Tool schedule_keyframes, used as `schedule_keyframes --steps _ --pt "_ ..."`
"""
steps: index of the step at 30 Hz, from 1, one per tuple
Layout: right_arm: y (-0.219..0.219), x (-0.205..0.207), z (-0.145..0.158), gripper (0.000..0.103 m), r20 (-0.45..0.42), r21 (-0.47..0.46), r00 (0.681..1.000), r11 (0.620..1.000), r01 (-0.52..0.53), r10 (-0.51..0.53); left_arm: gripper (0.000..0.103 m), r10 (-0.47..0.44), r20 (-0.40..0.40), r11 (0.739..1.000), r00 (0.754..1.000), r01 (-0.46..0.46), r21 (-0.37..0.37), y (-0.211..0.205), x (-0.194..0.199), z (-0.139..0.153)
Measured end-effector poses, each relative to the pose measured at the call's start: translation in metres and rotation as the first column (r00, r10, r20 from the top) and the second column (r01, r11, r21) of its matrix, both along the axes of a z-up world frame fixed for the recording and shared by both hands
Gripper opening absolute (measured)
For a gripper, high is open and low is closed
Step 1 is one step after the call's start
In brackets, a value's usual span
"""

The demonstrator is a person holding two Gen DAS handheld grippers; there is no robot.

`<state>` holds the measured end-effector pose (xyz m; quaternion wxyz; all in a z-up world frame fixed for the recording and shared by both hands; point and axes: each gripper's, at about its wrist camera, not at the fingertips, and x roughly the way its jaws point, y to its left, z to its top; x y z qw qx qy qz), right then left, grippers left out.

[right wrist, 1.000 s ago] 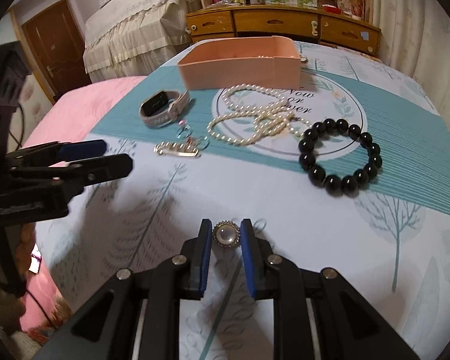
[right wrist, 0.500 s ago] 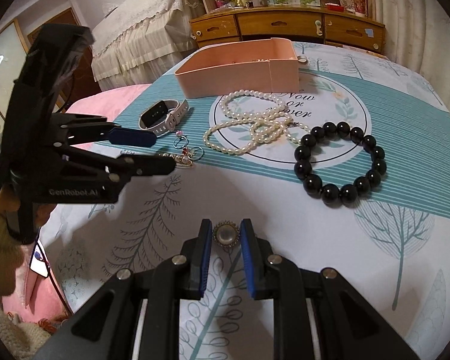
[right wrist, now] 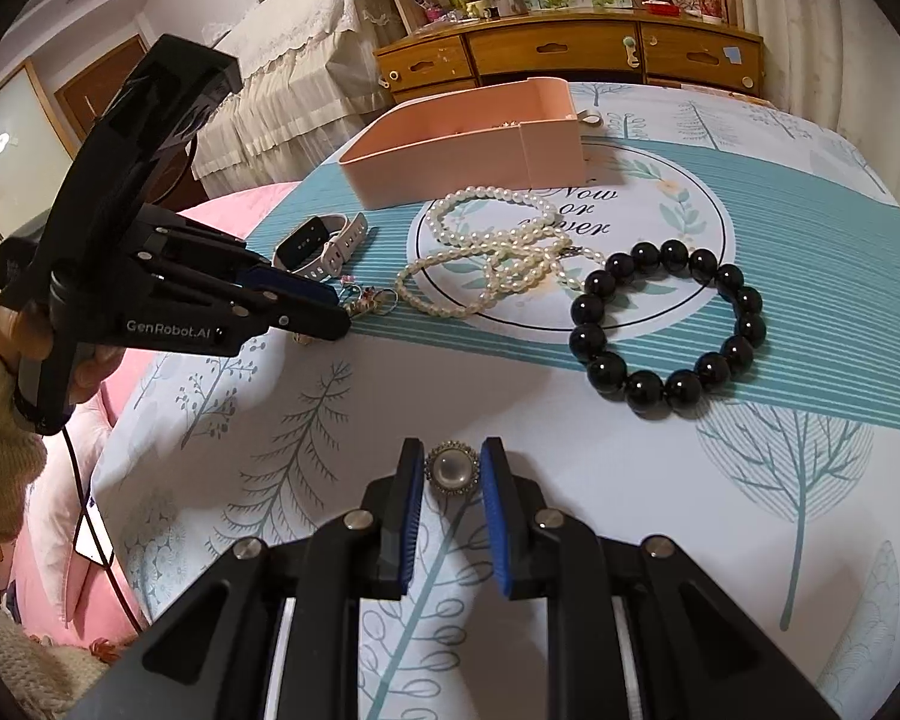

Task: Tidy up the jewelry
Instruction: 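Carry the gold safety pin with the left tool while the right tool carries the button into the tray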

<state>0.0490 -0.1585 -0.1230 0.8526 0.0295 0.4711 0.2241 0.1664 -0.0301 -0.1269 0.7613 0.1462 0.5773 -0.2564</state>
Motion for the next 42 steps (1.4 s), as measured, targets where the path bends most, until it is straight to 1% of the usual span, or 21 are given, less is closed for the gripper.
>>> schedule_keyframes --steps 1,3,6,10,13,17,19,22,24,25,26,27,28,30,31,33,36,38,42 --pt "0.000 0.000 0.000 0.019 -0.001 0.002 1.000 1.000 0.001 -0.001 0.016 -0.004 0.002 1.000 1.000 0.004 0.016 -0.003 -0.001 0.000" --pt "-0.001 0.000 0.000 0.019 -0.003 0.005 1.000 1.000 0.006 -0.006 0.011 -0.009 0.006 0.999 1.000 0.009 0.037 -0.008 -0.005 0.000" --pt "-0.003 0.001 0.001 0.019 -0.010 0.006 1.000 1.000 0.014 -0.014 0.011 0.013 0.011 0.999 1.000 -0.013 0.048 -0.012 -0.012 -0.001" --pt "-0.005 -0.001 0.003 0.019 -0.019 0.004 0.999 1.000 0.027 -0.027 0.011 0.075 0.015 0.997 0.997 -0.075 0.030 -0.007 -0.021 0.000" --pt "-0.004 -0.003 0.013 0.019 -0.004 0.006 1.000 1.000 0.029 -0.029 0.011 0.107 0.027 0.994 0.994 -0.107 0.004 0.002 -0.030 0.010" --pt "-0.004 0.001 0.037 0.019 0.018 0.029 1.000 0.999 0.018 -0.019 0.011 0.139 0.066 0.990 0.988 -0.137 -0.037 0.015 -0.037 0.038" --pt "-0.004 0.009 0.054 0.019 0.030 0.055 0.999 0.998 0.009 -0.011 0.011 0.153 0.088 0.987 0.984 -0.149 -0.056 0.018 -0.037 0.053" --pt "0.000 0.029 0.087 0.019 0.061 0.090 0.998 0.996 -0.003 -0.002 0.011 0.186 0.142 0.981 0.972 -0.176 -0.079 0.024 -0.028 0.087" --pt "0.004 0.051 0.111 0.019 0.086 0.108 0.996 0.994 -0.002 -0.007 0.011 0.217 0.167 0.974 0.962 -0.202 -0.104 0.029 -0.016 0.111" --pt "0.006 0.064 0.122 0.019 0.099 0.112 0.995 0.994 0.006 -0.017 0.011 0.228 0.176 0.971 0.958 -0.211 -0.110 0.030 -0.010 0.118" --pt "0.008 0.075 0.129 0.019 0.106 0.115 0.994 0.993 0.014 -0.026 0.011 0.251 0.197 0.966 0.948 -0.232 -0.117 0.033 -0.001 0.131" --pt "0.010 0.089 0.137 0.019 0.110 0.120 0.993 0.992 0.024 -0.037 0.011 0.261 0.208 0.963 0.943 -0.241 -0.119 0.034 0.005 0.136" --pt "0.012 0.100 0.142 0.019 0.107 0.129 0.993 0.991 0.034 -0.048 0.011 0.281 0.230 0.958 0.932 -0.259 -0.120 0.036 0.015 0.146" --pt "0.015 0.128 0.147 0.019 0.084 0.155 0.994 0.986 0.058 -0.072 0.011 0.311 0.245 0.950 0.918 -0.290 -0.120 0.036 0.034 0.152" --pt "0.018 0.147 0.147 0.019 0.067 0.173 0.993 0.982 0.080 -0.093 0.011 0.332 0.254 0.943 0.908 -0.312 -0.118 0.038 0.046 0.153" --pt "0.023 0.172 0.142 0.019 0.045 0.176 0.993 0.980 0.097 -0.106 0.011 0.361 0.240 0.932 0.901 -0.341 -0.120 0.040 0.063 0.150" --pt "0.035 0.208 0.124 0.019 0.014 0.143 0.992 0.982 0.125 -0.129 0.011 0.392 0.211 0.920 0.895 -0.377 -0.108 0.042 0.093 0.133" --pt "0.044 0.229 0.109 0.019 -0.002 0.110 0.991 0.985 0.133 -0.134 0.011 0.408 0.188 0.913 0.894 -0.396 -0.099 0.042 0.115 0.116" --pt "0.050 0.259 0.085 0.020 -0.048 0.099 0.987 0.983 0.156 -0.152 0.011 0.435 0.164 0.900 0.885 -0.424 -0.098 0.040 0.139 0.090"
